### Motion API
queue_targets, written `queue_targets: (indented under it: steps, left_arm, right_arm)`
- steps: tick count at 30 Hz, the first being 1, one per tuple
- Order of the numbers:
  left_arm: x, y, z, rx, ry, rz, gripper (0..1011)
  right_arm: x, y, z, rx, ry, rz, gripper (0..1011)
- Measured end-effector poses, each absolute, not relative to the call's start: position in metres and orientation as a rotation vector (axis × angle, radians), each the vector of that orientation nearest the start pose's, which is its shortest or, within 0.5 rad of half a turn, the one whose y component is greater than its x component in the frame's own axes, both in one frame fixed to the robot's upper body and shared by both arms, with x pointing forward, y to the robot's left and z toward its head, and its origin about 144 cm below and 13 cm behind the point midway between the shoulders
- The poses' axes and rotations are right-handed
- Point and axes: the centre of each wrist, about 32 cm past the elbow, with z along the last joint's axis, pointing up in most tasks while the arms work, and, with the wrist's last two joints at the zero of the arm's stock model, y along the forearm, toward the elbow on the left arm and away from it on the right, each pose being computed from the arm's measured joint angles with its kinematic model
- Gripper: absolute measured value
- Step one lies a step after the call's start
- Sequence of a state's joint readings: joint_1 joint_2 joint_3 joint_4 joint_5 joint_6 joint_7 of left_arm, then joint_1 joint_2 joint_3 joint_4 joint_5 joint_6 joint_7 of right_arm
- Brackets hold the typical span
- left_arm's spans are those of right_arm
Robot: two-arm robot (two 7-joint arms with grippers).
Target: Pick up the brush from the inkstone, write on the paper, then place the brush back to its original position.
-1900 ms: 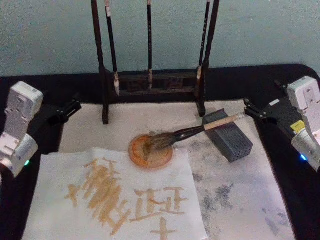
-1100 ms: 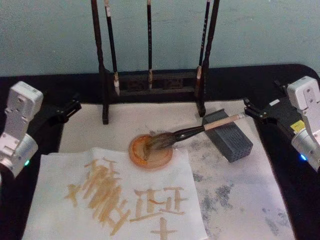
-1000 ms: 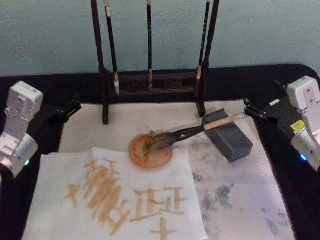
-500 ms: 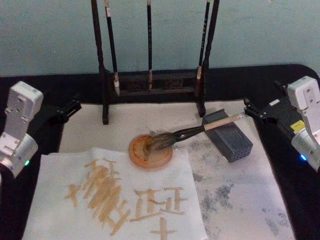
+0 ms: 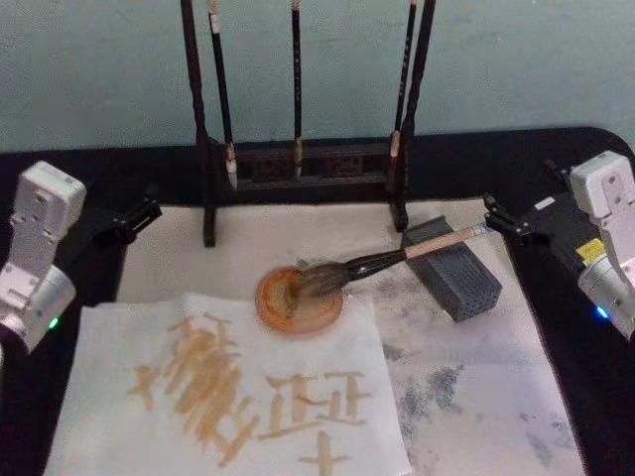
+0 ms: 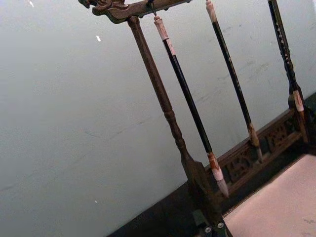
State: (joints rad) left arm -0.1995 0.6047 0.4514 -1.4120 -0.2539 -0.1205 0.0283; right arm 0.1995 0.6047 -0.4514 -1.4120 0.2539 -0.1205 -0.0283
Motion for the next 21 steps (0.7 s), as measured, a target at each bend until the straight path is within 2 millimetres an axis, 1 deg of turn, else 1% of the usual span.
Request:
queue_targets:
  steps: [10,21]
  left_arm:
    - [0.489,0.310,1.140,0.304,-0.285,1.248,1002]
    - [0.489,0.310,1.140,0.304,-0.285,1.248,1002]
  right_arm:
    - [0.486,-0.313,1.143,-0.277,-0.259,-1.224,1008]
    - [0.470,-0.315,1.150,-0.235,-0.232,-1.183,1008]
